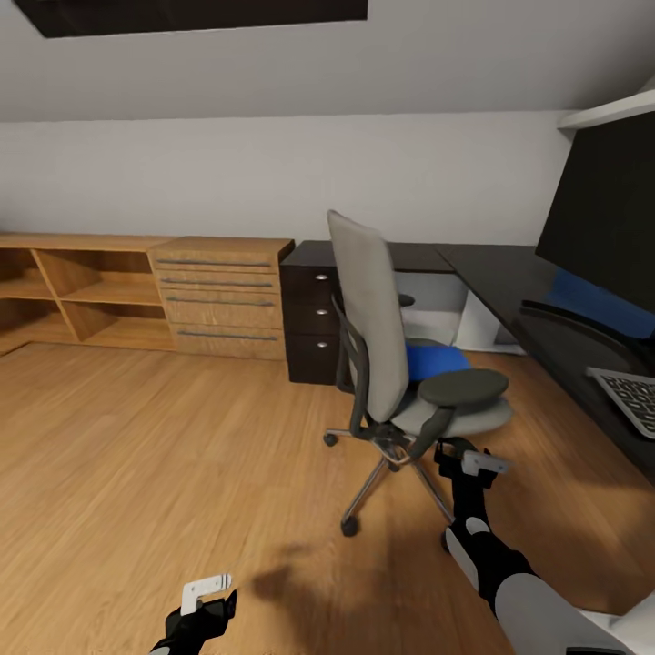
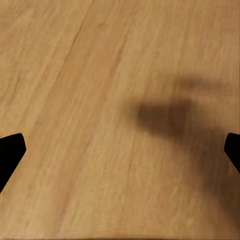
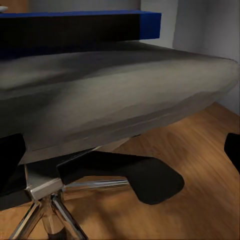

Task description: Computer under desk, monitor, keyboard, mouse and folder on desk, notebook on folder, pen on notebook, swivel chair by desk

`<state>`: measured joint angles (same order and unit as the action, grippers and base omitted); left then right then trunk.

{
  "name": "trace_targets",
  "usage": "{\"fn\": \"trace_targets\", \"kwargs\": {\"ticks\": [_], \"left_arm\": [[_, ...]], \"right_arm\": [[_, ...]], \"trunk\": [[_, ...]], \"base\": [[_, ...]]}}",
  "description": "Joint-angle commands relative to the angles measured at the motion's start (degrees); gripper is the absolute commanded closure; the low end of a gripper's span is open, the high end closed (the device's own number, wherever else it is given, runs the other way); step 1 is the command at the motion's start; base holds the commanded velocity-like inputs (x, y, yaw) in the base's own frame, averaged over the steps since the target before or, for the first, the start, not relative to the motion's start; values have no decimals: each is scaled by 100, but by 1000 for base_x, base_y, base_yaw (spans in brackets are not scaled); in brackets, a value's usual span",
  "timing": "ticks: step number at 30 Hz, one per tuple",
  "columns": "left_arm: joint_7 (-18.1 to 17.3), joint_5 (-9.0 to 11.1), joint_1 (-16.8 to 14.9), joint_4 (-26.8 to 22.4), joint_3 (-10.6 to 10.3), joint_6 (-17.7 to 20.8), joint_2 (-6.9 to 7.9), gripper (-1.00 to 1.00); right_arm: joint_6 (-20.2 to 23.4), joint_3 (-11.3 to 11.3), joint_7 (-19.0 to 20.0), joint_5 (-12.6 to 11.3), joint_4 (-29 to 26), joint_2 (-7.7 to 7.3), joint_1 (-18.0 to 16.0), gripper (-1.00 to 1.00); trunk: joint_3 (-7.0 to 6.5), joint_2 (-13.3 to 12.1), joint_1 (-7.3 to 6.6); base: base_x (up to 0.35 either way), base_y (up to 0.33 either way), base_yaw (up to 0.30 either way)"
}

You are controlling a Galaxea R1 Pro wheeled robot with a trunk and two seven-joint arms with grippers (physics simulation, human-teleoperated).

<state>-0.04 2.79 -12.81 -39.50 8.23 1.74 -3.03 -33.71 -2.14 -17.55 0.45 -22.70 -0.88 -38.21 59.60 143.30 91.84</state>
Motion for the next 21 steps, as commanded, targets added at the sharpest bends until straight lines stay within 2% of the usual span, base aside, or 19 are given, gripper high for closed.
{"fn": "trace_targets", "kwargs": {"ticks": [1, 10, 21], "left_arm": [[-2, 29, -2, -5, 12, 17, -5, -100], [-5, 33, -2, 3, 12, 15, -5, -100], [6, 37, -2, 4, 14, 11, -5, -100]], "right_arm": [[-13, 2, -2, 17, 2, 0, -2, -100], [-13, 0, -2, 14, 11, 2, -2, -100], [-13, 1, -2, 8, 77, 6, -2, -100]], "trunk": [[7, 2, -1], [12, 2, -1], [12, 2, -1]], "base": [[0, 0, 196], [0, 0, 169], [0, 0, 50]]}}
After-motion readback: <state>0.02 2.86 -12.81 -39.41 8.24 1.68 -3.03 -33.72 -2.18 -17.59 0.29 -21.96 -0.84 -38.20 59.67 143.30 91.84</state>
